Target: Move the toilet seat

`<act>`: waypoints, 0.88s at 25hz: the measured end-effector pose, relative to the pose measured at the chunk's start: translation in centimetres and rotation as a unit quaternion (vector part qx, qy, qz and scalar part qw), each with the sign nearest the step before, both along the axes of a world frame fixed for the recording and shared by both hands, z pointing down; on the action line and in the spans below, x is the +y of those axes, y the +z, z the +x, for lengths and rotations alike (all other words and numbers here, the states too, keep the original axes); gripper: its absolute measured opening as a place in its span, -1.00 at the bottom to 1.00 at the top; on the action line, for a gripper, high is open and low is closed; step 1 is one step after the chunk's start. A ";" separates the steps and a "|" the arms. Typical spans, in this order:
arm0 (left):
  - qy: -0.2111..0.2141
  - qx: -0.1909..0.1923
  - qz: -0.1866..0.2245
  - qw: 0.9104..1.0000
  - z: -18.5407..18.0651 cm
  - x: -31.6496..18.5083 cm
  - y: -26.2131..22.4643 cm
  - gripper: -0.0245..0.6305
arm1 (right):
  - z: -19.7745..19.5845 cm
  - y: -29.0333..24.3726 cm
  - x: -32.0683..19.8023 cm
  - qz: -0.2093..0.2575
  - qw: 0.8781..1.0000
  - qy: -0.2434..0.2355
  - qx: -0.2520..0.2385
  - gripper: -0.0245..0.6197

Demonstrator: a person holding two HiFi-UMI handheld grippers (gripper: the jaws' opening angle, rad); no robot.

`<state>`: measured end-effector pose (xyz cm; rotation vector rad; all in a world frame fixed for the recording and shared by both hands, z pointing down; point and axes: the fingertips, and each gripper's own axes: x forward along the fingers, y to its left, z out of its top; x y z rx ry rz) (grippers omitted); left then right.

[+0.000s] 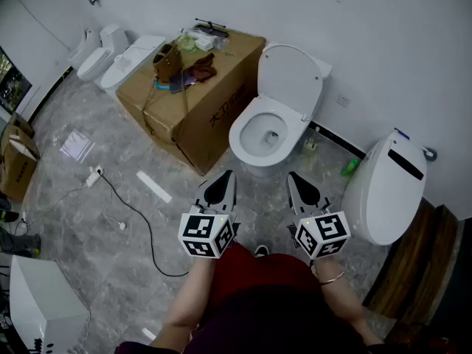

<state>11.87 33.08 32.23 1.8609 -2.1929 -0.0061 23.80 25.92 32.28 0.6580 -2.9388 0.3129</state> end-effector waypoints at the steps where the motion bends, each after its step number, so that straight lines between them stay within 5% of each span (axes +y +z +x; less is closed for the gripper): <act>1: -0.001 0.000 0.000 1.000 0.0 0.1 0.0 -0.85 | 0.0 -0.1 0.1 0.000 1.000 0.000 0.000 -0.88; 8: 0.000 0.002 0.001 1.000 0.1 -0.3 0.2 -0.85 | 0.2 0.1 -0.3 0.000 1.000 0.002 -0.002 -0.88; 22: 0.003 0.002 -0.039 0.999 -1.7 -2.5 2.0 -0.84 | 1.3 4.8 -4.5 -0.084 0.994 0.069 0.023 -0.87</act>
